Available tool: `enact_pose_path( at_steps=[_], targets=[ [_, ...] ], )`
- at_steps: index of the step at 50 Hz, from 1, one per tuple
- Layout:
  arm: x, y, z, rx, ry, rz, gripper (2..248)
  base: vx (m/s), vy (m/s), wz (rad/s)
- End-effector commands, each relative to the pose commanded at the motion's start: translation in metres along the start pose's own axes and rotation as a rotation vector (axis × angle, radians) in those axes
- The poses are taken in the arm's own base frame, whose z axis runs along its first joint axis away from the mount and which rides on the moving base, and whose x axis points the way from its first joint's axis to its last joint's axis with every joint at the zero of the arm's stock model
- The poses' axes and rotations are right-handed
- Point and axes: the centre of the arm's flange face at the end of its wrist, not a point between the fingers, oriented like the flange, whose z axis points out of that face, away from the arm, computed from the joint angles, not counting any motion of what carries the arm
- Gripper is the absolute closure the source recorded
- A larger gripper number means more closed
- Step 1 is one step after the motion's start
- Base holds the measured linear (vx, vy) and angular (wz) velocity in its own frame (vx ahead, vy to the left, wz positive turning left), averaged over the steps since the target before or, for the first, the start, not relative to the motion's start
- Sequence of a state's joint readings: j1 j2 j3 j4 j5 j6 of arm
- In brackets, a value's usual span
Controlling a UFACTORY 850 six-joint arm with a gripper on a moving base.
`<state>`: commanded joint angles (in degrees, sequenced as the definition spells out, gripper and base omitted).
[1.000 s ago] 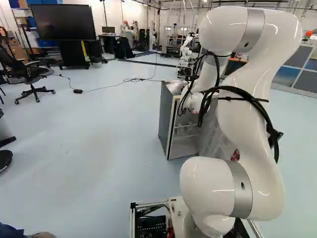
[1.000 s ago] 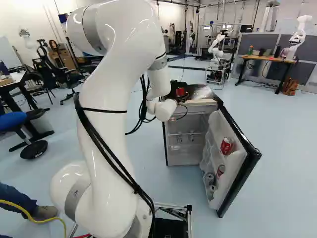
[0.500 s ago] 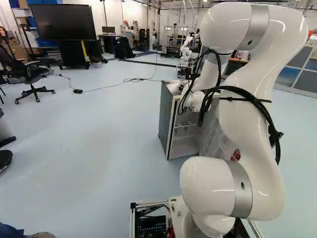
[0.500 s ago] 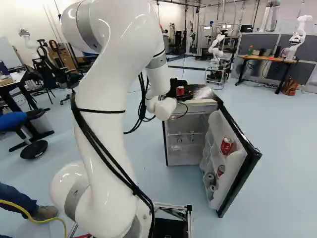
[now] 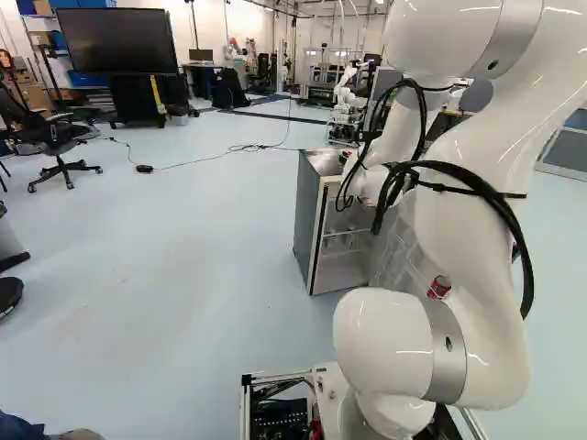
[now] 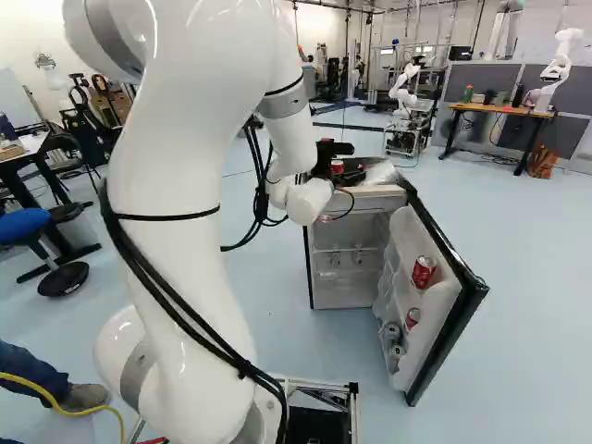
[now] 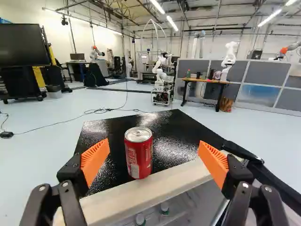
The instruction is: Grab a drink from the fridge
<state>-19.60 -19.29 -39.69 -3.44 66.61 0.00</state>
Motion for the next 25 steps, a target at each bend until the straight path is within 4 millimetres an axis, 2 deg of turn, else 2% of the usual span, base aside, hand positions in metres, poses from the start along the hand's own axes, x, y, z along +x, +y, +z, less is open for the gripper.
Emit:
enact_pose_path(
  at_steps=[11,25],
  targets=[
    [0.012,0.015,-0.014,-0.031,0.017,0.0,3,0.0,0.0,0.0],
    [0.026,0.037,-0.021,-0.077,0.037,0.0,3,0.0,0.0,0.0]
  ],
)
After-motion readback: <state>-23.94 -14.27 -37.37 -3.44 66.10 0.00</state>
